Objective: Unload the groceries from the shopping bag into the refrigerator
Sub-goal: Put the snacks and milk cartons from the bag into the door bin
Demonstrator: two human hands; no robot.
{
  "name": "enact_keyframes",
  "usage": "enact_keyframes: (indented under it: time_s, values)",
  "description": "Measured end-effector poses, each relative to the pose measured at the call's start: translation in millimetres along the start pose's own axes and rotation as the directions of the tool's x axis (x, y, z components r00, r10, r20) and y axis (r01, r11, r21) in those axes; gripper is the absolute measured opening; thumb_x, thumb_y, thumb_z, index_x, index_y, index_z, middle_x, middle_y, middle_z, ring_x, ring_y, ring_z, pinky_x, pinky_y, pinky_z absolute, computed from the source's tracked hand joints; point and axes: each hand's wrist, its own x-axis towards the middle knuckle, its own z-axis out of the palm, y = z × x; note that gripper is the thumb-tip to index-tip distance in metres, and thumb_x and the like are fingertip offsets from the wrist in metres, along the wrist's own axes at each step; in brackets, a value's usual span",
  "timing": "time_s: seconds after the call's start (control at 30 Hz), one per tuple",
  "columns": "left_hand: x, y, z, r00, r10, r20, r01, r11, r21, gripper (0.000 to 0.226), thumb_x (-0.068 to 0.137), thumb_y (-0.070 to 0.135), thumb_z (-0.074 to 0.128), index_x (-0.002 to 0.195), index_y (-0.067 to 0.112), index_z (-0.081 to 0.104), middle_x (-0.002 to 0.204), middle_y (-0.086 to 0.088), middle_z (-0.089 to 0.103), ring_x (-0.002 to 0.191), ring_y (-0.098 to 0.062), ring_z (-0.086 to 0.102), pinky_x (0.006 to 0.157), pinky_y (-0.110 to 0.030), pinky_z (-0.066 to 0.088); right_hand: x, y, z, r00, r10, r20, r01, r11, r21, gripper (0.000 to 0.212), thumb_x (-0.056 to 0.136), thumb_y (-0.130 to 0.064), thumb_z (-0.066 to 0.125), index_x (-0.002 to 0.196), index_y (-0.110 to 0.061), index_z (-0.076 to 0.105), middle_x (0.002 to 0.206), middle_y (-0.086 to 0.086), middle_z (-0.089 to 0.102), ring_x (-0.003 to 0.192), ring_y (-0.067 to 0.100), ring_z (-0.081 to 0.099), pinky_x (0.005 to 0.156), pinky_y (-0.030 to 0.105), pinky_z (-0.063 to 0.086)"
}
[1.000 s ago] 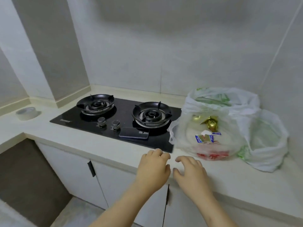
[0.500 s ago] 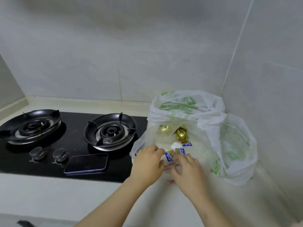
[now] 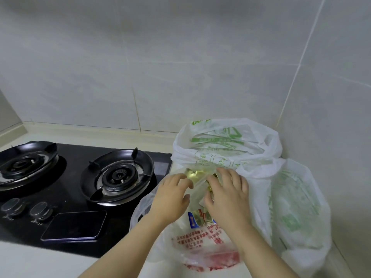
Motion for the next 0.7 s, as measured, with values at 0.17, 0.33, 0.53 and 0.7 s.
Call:
enact_keyframes:
  time_s: [0.17, 0.33, 0.53, 0.7]
  values:
    - [18, 4, 9, 0.983, 0.023, 0.181, -0.047, 0.991, 0.127, 0.032, 0.09, 0.019, 0.05, 0.121, 0.024, 0.053, 0.149, 0.0, 0.028, 0.141, -0.021, 0.018, 0.111, -0.036, 0.015, 5, 9, 22, 0.974, 0.063, 0.217, -0.036, 0.991, -0.126, 0.037, 0.043, -0.03, 0.085, 0.076, -0.023, 0.07, 0.114, 0.011, 0.065, 0.107, 0.037, 0.061, 0.095, 0.048, 0.031]
    - [26, -4, 20, 0.885, 0.132, 0.445, -0.282, 0.914, 0.29, 0.049, 0.093, 0.019, 0.047, 0.139, 0.033, 0.035, 0.157, -0.002, -0.005, 0.144, -0.03, -0.013, 0.113, -0.054, -0.007, 13, 17, 36, 0.946, 0.085, 0.313, -0.036, 0.987, -0.158, 0.045, 0.047, -0.039, 0.083, 0.089, -0.028, 0.07, 0.124, 0.009, 0.061, 0.115, 0.037, 0.056, 0.1, 0.049, 0.031]
    - [53, -30, 28, 0.9, 0.237, 0.365, -0.377, 0.842, 0.385, 0.071, 0.075, 0.014, 0.066, 0.138, 0.034, 0.04, 0.153, -0.009, 0.026, 0.141, -0.038, 0.021, 0.108, -0.062, 0.024, 33, 29, 47, 0.914, 0.048, 0.402, -0.01, 0.995, -0.095, 0.051, 0.089, -0.039, 0.05, 0.138, -0.032, 0.036, 0.158, 0.005, 0.01, 0.145, 0.031, 0.006, 0.115, 0.052, 0.004]
    - [80, -58, 37, 0.924, 0.191, 0.33, -0.325, 0.846, 0.422, 0.076, 0.038, 0.014, 0.081, 0.109, 0.026, 0.057, 0.12, -0.007, 0.062, 0.104, -0.031, 0.063, 0.074, -0.046, 0.055, 48, 32, 59, 0.877, 0.117, 0.466, -0.09, 0.993, -0.079, 0.055, 0.094, -0.041, 0.038, 0.144, -0.032, 0.02, 0.158, -0.001, -0.001, 0.145, 0.026, -0.005, 0.114, 0.053, -0.001]
